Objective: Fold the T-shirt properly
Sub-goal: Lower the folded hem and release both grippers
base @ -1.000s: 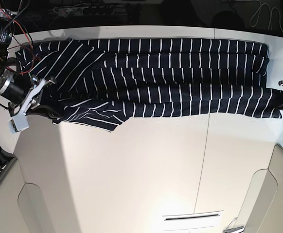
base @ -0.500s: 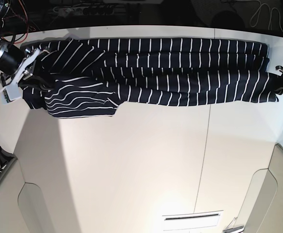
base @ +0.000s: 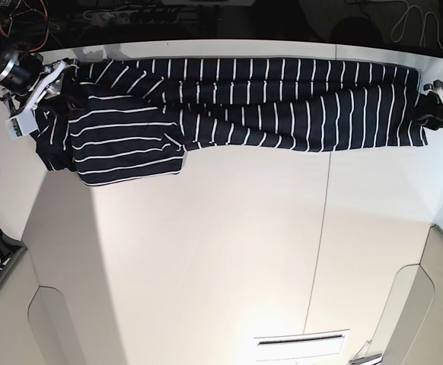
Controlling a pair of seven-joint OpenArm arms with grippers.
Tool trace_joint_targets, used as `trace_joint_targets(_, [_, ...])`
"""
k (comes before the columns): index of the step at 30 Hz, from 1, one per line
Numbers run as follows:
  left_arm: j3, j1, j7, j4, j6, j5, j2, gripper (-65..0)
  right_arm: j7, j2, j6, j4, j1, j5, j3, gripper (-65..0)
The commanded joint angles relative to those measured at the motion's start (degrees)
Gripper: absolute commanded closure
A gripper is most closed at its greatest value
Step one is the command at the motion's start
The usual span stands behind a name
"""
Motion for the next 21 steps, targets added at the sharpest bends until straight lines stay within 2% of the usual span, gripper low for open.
trace_joint_targets(1, [-0.81,-0.2,-1.53,0.74,-0.3,-0.83,-1.03,-24.1,0.59,0.81,0.22,1.09,0.15,1.18,0.76,-26.2])
trace_joint_targets(5, [-2.93,-0.17,-1.44,0.74,-0.3,-1.62,1.01,-24.1,0.42,0.79,0.22,3.3,0.13,2.14,3.98,-26.1])
trace_joint_targets(10, [-10.78,-0.17,-0.31,0.74,-0.3,-4.72,5.01,-24.2,0.42,0.76,0.24,7.13,0.15,4.61,11.28,-26.1])
trace_joint_targets(13, [-14.71,-0.15,1.14,0.74,-0.3,-6.49,7.28,-32.8,0.74,0.76,0.24,9.2,0.17,7.74,14.29,-25.5])
trace_joint_targets(14, [-15.56,-0.15,1.14,0.74,-0.3,-6.69,8.11,-36.2,0.76,0.76,0.26,9.68,0.17,8.57,14.58,-22.4])
trace_joint_targets(15, [-15.87,-0.09,1.11,0.74,-0.3,-6.82,8.72,-38.4,0.74,0.74,0.28,9.94,0.15,8.98,14.56,-16.7])
trace_joint_targets(17, [-15.82,0.2,1.07,0.72,-0.3,-6.8,9.75,-38.9,1.09,-0.13,0.28,9.97,0.28,9.05,14.34,-1.6])
trace_joint_targets(21, [-15.78,0.22,-0.61,0.57,-0.3,-4.76,11.91,-38.9,3.65,-3.98,0.28,9.73,0.31,9.03,14.1,0.0])
